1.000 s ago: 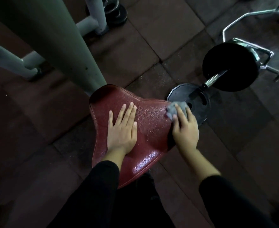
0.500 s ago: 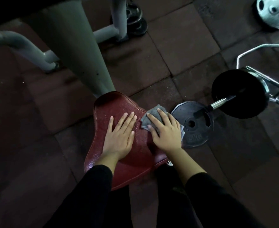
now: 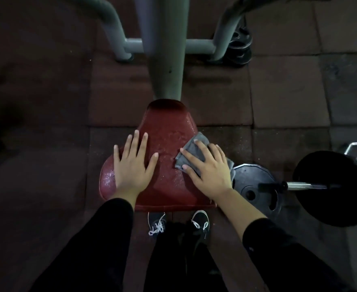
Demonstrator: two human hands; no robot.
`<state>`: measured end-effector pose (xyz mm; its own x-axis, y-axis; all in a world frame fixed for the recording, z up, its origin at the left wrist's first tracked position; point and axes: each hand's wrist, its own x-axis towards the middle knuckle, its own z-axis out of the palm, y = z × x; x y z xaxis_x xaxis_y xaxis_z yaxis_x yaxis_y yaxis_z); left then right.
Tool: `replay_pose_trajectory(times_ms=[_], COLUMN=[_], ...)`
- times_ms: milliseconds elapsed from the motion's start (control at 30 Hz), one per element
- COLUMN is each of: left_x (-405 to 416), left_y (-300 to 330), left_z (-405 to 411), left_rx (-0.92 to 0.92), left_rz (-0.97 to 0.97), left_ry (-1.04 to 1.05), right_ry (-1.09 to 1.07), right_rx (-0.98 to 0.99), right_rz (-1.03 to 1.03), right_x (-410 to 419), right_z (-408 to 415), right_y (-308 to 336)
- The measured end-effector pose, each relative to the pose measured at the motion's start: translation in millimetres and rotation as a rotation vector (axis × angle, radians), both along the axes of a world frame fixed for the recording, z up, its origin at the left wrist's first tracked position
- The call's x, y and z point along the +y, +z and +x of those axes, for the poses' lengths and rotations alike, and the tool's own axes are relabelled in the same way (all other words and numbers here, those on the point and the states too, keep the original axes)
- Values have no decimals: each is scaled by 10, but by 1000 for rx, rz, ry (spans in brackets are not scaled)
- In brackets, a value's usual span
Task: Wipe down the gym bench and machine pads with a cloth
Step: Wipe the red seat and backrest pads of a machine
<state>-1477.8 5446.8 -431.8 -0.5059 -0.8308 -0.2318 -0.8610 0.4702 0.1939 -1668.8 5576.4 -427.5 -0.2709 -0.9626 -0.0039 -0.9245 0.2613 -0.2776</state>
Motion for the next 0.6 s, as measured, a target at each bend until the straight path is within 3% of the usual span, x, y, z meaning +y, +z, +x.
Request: replay_pose_trajectory(times_ms=[200,600], left_x=[30,22], left_y=[-48,-70], left_z=[38,25], left_rx=[57,43], left_rz=[-14,-16], left_ry=[6,31], right_ry=[137,5], right_rx=[9,-106], right_rz=[43,120], right_x=[-119,-1236], right_z=[152,-11], right_y=[-51,-151])
